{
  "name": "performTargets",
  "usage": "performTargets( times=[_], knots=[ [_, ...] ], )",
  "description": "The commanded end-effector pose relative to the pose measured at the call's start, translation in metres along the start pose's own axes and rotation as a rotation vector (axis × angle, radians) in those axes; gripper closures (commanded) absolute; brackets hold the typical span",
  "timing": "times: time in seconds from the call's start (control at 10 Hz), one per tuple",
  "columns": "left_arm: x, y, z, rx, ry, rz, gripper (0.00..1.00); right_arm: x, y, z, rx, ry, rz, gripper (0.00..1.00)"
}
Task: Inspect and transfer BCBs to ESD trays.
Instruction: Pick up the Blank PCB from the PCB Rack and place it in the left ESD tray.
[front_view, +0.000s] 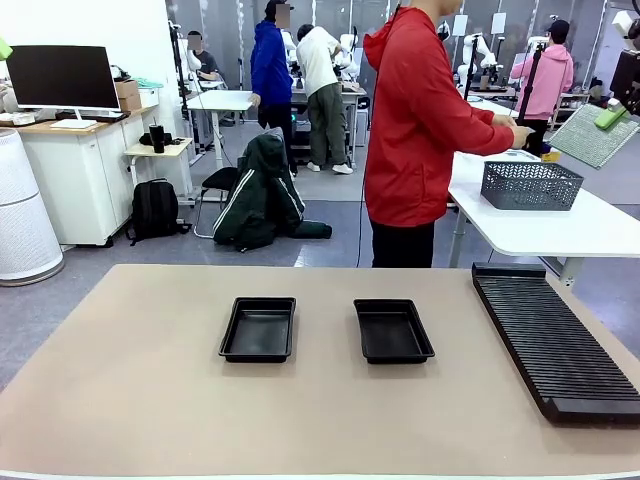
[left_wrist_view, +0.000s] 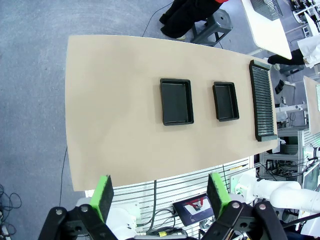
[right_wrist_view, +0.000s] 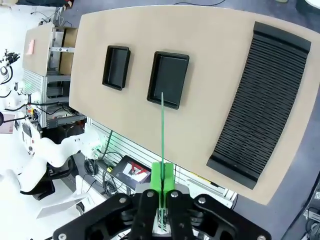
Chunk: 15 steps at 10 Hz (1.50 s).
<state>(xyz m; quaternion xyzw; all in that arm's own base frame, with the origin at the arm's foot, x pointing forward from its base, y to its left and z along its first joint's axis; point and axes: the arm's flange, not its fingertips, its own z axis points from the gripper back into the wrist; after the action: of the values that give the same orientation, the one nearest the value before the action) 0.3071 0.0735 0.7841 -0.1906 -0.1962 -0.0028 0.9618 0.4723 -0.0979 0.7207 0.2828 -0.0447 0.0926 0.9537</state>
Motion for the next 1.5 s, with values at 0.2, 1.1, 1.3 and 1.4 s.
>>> performTargets(
  times=[0.2, 1.1, 1.3, 1.4],
  knots=[
    [-0.002, 0.001, 0.0, -0.002, -0.001, 0.0, 0.0, 0.0, 0.0, 0.0, 0.0, 0.0, 0.007, 0.98],
    [-0.002, 0.001, 0.0, -0.002, -0.001, 0.0, 0.0, 0.076, 0.121, -0.251, 0.123, -0.078, -0.167, 0.98],
    [-0.002, 0.001, 0.0, -0.002, -0.001, 0.0, 0.0, 0.093, 0.139, -0.315, 0.122, -0.118, -0.129, 0.98],
    [-0.002, 0.001, 0.0, -0.002, -0.001, 0.0, 0.0, 0.1, 0.147, -0.343, 0.119, -0.14, -0.114, 0.98]
  ],
)
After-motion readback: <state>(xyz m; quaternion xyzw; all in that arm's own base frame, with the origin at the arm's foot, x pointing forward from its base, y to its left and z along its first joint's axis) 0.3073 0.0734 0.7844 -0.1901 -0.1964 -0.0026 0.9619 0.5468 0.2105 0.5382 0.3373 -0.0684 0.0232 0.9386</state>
